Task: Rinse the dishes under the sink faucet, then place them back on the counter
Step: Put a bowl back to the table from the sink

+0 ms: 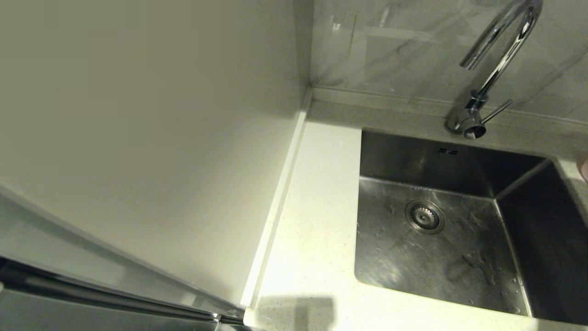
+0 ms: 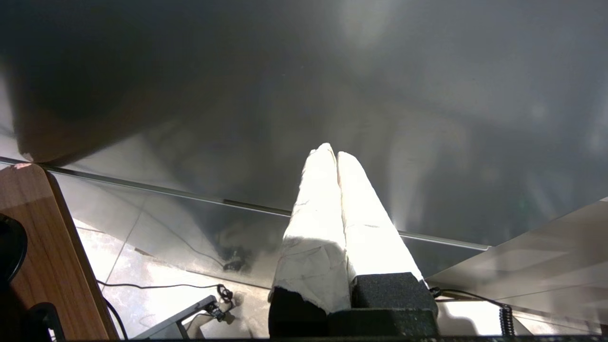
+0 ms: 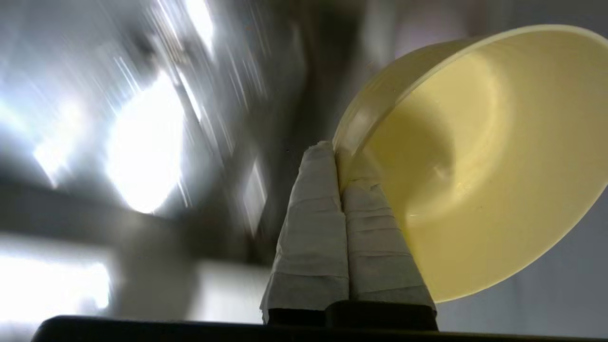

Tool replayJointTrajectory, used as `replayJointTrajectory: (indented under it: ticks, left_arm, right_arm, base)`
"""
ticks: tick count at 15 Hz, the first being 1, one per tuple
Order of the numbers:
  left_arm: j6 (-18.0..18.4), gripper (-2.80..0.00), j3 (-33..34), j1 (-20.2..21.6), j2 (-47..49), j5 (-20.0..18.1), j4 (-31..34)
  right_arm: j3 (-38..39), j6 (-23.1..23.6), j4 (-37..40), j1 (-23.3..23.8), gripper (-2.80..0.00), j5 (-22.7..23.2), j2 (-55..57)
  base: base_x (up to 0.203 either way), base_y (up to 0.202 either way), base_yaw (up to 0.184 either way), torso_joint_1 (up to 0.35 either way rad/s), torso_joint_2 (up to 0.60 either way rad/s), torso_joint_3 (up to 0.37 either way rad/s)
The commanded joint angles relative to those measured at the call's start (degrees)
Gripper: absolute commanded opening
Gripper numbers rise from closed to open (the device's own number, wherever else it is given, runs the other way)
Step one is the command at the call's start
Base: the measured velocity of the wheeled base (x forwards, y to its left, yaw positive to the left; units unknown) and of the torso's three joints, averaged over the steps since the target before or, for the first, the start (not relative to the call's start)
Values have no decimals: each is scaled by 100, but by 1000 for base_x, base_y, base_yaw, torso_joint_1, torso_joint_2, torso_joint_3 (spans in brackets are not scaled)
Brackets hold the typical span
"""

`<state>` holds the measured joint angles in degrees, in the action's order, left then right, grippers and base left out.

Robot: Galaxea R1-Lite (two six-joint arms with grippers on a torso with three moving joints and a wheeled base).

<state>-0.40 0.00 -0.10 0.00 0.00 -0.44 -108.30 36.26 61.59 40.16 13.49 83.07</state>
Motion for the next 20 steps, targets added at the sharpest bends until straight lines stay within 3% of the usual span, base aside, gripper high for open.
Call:
replayJointTrajectory:
  ticks: [1, 2, 3, 4, 5, 7, 9, 12, 15, 20]
  left_arm:
    - [-4, -280, 18, 1, 0, 0, 0]
    - [-4, -280, 18, 1, 0, 8, 0]
    - [-4, -280, 18, 1, 0, 0, 0]
    - [-4, -280, 18, 1, 0, 0, 0]
    - [-4, -280, 18, 1, 0, 0, 0]
    - [-4, -280, 18, 1, 0, 0, 0]
    - [-4, -280, 18, 1, 0, 0, 0]
    - [-4, -280, 18, 1, 0, 0, 0]
    - [-4, -280, 18, 1, 0, 0, 0]
    - [-4, -280, 18, 1, 0, 0, 0]
  right_arm:
    - [326, 1366, 713, 366, -280, -1815, -68]
    - [410, 2229, 308, 732, -280, -1850, -93]
    - [434, 2812, 18, 1043, -280, -1865, -101]
    - [392, 3138, -126, 1258, -280, -1857, -105]
    - [383, 3183, -26, 1307, -280, -1792, -107]
    - [432, 3087, 627, 1317, -280, -1682, -26]
    - [722, 2580, 917, 1327, -280, -1655, 153]
    - [1276, 2442, 963, 1351, -280, -1510, 329]
    - [1758, 2142, 954, 1371, -280, -518, 372]
    - [2131, 1774, 543, 1372, -280, -437, 511]
  base:
    - [0, 0, 0, 0, 0, 0]
    - [0, 0, 0, 0, 0, 0]
    - [0, 0, 0, 0, 0, 0]
    - [0, 0, 0, 0, 0, 0]
    - [0, 0, 0, 0, 0, 0]
    - [0, 0, 0, 0, 0, 0]
    - [0, 0, 0, 0, 0, 0]
    - [0, 0, 0, 0, 0, 0]
    - [0, 0, 0, 0, 0, 0]
    - [0, 0, 0, 0, 0, 0]
